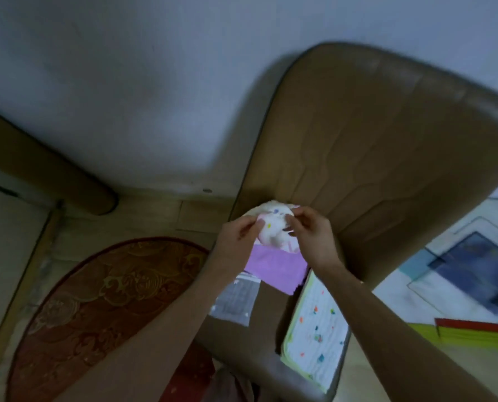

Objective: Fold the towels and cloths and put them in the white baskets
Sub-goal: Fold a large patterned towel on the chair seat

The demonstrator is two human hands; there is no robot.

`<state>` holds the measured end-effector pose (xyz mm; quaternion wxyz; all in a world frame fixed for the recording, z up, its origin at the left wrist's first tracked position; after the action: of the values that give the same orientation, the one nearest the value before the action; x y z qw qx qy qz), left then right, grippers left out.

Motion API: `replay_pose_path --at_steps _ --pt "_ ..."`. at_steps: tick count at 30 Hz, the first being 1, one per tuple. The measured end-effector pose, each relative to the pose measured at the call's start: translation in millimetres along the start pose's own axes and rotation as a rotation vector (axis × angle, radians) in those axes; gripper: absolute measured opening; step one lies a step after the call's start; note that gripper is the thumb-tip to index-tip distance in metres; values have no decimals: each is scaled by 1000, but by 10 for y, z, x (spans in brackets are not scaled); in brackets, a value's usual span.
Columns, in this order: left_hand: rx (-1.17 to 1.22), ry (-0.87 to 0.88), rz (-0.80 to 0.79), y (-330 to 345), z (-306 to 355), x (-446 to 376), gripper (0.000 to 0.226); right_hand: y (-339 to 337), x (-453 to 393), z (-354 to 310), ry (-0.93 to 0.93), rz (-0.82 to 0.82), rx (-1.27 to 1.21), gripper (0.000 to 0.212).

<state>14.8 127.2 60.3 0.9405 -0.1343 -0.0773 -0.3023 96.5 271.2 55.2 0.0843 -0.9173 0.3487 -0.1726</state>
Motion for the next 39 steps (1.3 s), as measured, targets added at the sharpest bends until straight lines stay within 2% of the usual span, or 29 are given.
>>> replay_pose_path --at_steps 4,7,10,13,16,19,23,27,30,32,34,36,39 --pt "125 10 25 -48 801 63 20 -203 465 -685 -31 29 -175 15" --pt "189 9 -13 -6 1384 190 11 -412 793 -921 -126 -31 -109 20" --pt "282 -3 45 35 1965 421 20 -556 1041 -1147 -198 -76 -29 27" --pt "320 61 49 29 2460 728 29 -672 1259 -1449 -261 -2 -35 22" --pt "297 150 31 2 2790 1001 21 -799 1432 -1697 -306 107 12 25" --pt "312 165 37 -41 2988 1243 20 -924 1607 -1915 -341 257 89 28" --pt "293 223 4 -118 3193 1470 28 -1076 1801 -2189 -426 379 169 12" --pt "237 312 -60 -303 3328 1567 39 -1225 1994 -2383 -426 463 70 15" --pt "79 384 -70 -549 3307 1622 24 -1271 2160 -2536 -437 513 107 14" --pt "-78 450 -57 -705 3274 1668 12 -1242 2284 -2645 -449 530 109 14" --pt "-227 577 28 -856 3246 1693 12 -1193 2407 -2754 -466 502 113 16" --pt "-243 657 105 -1005 3256 1737 10 -1144 2522 -2827 -476 447 154 19" --pt "-157 622 154 -1191 3196 1832 9 -1045 2692 -2802 -425 375 254 20"
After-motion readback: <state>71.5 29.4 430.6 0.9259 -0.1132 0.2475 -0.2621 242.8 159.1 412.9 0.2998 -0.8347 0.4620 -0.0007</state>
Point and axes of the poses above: each hand's wrist, its own x-axis away from the middle knuckle, its own y-axis out of the palm, z = x × y, the point moved 1 cm from there along -x, towards the middle knuckle, and after that the axes turned 3 degrees about z, right-handed, at the moved point
